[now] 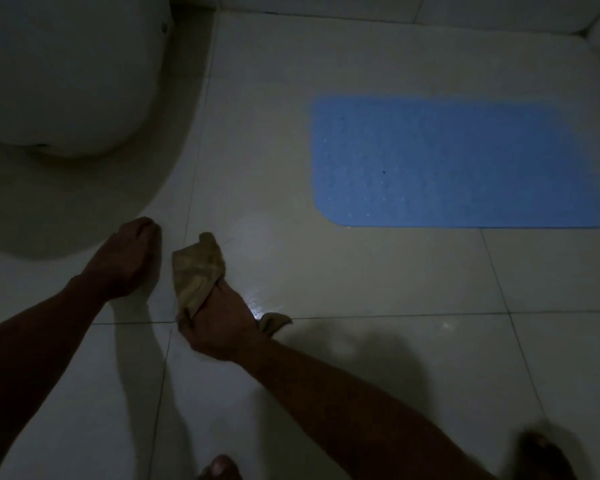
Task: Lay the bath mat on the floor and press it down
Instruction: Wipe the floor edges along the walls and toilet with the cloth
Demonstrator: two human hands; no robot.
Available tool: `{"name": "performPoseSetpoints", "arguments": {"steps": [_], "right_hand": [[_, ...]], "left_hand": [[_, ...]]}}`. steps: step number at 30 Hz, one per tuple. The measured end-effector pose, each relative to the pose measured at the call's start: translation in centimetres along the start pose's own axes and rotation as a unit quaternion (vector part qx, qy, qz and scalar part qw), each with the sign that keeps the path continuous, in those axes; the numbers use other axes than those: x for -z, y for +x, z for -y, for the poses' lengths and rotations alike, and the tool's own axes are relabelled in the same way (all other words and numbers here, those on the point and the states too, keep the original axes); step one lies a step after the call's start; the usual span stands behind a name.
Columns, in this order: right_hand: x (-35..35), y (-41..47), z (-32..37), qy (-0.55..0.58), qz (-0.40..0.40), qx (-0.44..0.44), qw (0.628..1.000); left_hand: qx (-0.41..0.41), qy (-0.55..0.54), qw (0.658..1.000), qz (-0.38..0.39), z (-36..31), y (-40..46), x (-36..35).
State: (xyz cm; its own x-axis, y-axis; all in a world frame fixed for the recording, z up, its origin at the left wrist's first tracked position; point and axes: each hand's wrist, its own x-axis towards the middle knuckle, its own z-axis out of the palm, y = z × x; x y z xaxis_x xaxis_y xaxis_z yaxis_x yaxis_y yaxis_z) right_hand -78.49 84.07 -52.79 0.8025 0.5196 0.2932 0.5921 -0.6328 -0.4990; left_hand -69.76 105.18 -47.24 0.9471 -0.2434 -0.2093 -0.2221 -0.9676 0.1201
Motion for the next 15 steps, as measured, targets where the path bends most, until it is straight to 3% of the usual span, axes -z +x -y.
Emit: {"name": "performPoseSetpoints", "arguments": {"steps": [7,15], "right_hand": [[5.3,-4.2,-5.7,-0.032,0.07,-0.012,0.997],[14.3,-9.5,-14.8,-0.074,0.037,-0.085,0.993]], "left_hand": [[-0.037,0.002,0.999,0.01,-6.1,0.3,-0.3],[-0.119,0.013,0.993,0.02,-15.8,2.9,-2.2]]}}
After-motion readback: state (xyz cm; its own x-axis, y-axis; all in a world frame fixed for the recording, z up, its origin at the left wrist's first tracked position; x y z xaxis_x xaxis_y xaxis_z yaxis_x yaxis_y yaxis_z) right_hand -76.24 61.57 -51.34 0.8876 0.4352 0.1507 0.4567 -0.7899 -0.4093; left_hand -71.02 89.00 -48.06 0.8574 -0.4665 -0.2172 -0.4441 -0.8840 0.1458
